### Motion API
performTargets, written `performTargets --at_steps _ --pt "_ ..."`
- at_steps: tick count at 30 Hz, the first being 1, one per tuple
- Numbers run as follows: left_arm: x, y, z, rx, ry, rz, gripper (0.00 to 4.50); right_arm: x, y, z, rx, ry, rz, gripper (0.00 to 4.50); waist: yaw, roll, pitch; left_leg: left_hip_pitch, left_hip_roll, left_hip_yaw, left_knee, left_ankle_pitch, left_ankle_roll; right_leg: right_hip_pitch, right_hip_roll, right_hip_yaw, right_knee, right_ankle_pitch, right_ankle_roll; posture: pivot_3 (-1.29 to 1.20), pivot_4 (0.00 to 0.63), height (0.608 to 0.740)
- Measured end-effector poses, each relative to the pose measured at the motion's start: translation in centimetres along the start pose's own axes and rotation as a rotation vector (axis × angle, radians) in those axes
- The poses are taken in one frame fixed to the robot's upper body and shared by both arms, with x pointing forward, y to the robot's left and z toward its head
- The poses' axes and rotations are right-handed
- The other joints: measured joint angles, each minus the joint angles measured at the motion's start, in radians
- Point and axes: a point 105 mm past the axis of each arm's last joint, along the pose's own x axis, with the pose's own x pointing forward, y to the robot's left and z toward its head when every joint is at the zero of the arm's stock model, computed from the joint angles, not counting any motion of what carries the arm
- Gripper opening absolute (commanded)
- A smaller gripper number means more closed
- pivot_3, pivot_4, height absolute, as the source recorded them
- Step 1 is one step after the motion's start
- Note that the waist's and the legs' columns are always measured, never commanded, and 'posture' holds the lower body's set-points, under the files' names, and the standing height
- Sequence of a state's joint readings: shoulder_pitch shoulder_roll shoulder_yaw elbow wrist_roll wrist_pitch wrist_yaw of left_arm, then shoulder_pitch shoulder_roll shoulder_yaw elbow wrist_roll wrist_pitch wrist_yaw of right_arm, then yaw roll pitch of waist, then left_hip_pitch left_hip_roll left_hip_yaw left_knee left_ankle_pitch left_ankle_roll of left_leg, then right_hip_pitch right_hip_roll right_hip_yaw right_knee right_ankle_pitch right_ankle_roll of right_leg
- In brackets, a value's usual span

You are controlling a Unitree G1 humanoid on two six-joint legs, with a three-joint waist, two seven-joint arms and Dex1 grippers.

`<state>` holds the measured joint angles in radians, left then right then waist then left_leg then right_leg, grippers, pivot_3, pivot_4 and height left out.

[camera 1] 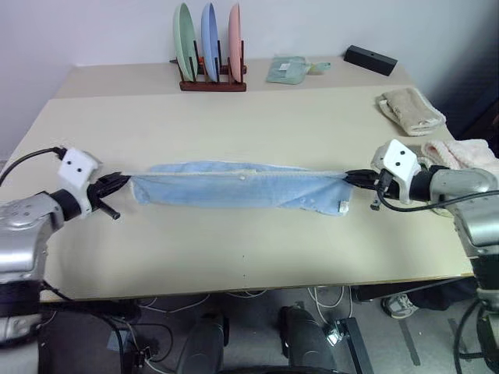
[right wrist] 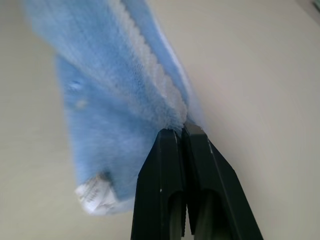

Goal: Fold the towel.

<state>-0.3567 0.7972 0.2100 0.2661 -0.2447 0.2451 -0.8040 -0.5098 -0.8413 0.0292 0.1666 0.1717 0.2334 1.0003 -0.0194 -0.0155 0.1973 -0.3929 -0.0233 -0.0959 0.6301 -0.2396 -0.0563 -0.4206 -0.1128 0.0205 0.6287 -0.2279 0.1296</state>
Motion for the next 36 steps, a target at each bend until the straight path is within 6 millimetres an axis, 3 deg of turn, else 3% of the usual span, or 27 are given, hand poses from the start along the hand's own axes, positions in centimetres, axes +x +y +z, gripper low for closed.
performTargets --at_steps 3,9,15,31,34,36 --pt "1.6 0.2 -0.3 0.001 0.002 0.004 0.00 1.1 -0.2 -0.5 0.013 -0.004 -0.009 0.04 -0.001 0.000 0.000 0.000 0.000 0.000 0.000 0.000 0.000 0.000 0.000 0.000 0.000 0.000 0.000 0.00 0.150 0.740" --pt "3.3 0.9 -1.3 0.001 0.024 0.024 0.00 1.5 -0.7 -1.7 0.024 0.023 -0.025 0.04 0.000 0.000 0.000 0.000 0.000 0.000 0.000 0.000 0.000 0.000 0.000 0.000 0.001 0.000 0.000 0.00 0.150 0.740" --pt "5.1 1.9 -0.4 0.004 0.001 0.063 0.00 2.1 -0.7 -2.0 0.024 0.028 -0.019 0.04 0.000 0.000 0.000 0.000 0.000 0.000 0.001 0.000 0.000 0.000 0.000 0.000 0.001 0.000 0.000 0.00 0.150 0.740" --pt "6.6 2.1 -1.4 -0.006 0.028 0.112 0.00 3.1 -1.4 -2.9 0.042 0.055 -0.093 0.04 -0.002 0.000 0.000 0.000 0.000 0.000 0.000 0.000 0.000 0.000 0.000 0.000 0.001 0.000 0.001 0.00 0.150 0.740" --pt "6.7 2.0 -1.7 -0.029 0.035 0.118 0.93 3.5 -1.6 -2.7 0.052 0.046 -0.113 0.94 -0.002 0.000 0.000 0.000 0.000 0.000 0.000 0.000 0.000 0.000 0.000 0.000 0.002 0.001 0.001 0.00 0.150 0.740" --pt "6.8 2.2 -1.7 -0.043 0.039 0.133 1.89 3.6 -1.8 -2.5 0.066 0.041 -0.125 1.91 -0.002 0.000 0.000 0.000 0.000 0.000 0.000 0.000 0.000 0.000 0.000 0.000 0.002 0.001 0.001 0.00 0.150 0.740"
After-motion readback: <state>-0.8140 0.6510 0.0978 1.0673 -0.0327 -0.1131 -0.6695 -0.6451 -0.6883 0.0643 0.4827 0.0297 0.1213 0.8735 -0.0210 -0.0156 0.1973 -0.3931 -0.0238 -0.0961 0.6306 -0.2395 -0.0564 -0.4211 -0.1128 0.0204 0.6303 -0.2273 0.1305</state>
